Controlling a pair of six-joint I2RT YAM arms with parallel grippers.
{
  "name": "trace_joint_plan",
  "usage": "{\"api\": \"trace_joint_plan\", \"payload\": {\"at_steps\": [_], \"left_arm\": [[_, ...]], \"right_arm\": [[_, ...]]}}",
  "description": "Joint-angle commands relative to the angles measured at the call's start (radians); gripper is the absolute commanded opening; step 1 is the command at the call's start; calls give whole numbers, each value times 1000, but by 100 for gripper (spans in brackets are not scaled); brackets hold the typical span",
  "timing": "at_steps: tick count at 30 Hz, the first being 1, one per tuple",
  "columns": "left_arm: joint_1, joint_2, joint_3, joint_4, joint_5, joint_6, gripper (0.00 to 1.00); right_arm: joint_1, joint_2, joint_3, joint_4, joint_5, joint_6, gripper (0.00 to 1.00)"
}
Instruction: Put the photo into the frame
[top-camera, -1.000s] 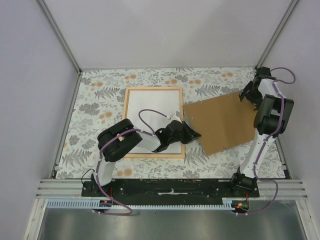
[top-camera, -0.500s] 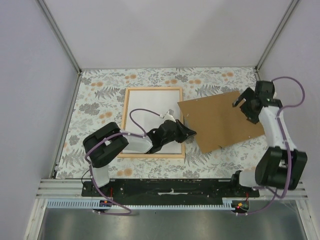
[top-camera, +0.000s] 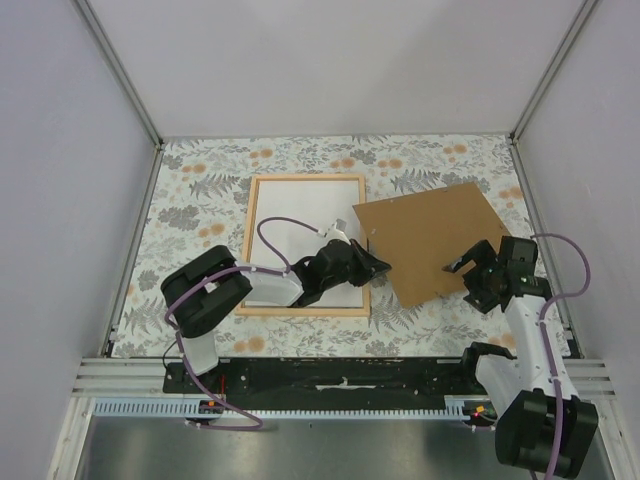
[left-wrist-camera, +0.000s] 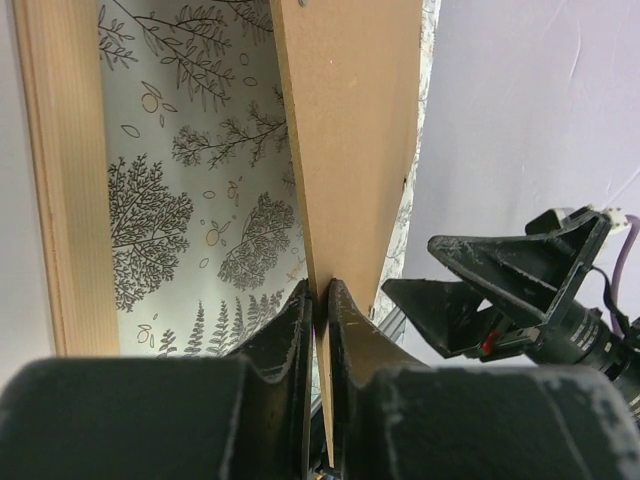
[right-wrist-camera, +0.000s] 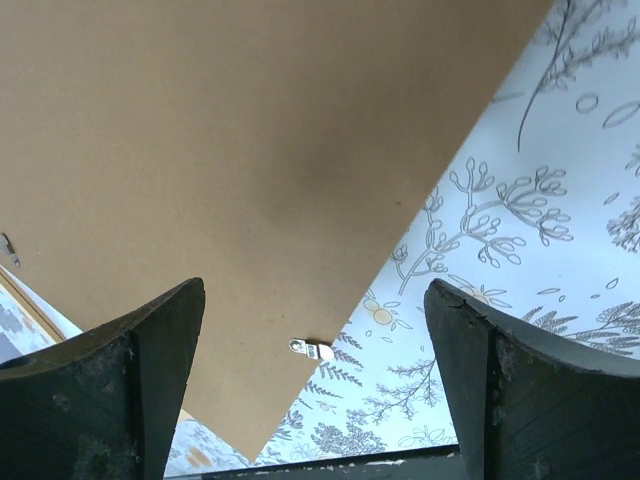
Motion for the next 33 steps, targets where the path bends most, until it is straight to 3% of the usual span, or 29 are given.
{"api": "trace_joint_plan", "payload": {"at_steps": [1,7,13,20,29,33], "left_arm": [[5,-51,34,-21,-38,-6,2],[3,-54,51,-47,-22,-14,2],[3,-65,54,-70,0,-42,2],[3,-93,67,-114,21,-81,2],[3,-134,65,-117,32,-144,2],[5,-143,67,-124,40,-157,2]], "right_arm": [[-8,-52,-71,53,-58,87,98],[-25,-101,-161,128,-64,145,98],[-45,-181,-269,306,-47,249,98],[-45,-235,-292,458,-4,369,98],[-45,-285,-221,490,31,388,83],[-47,-262,-206,511,21,394,66]]}}
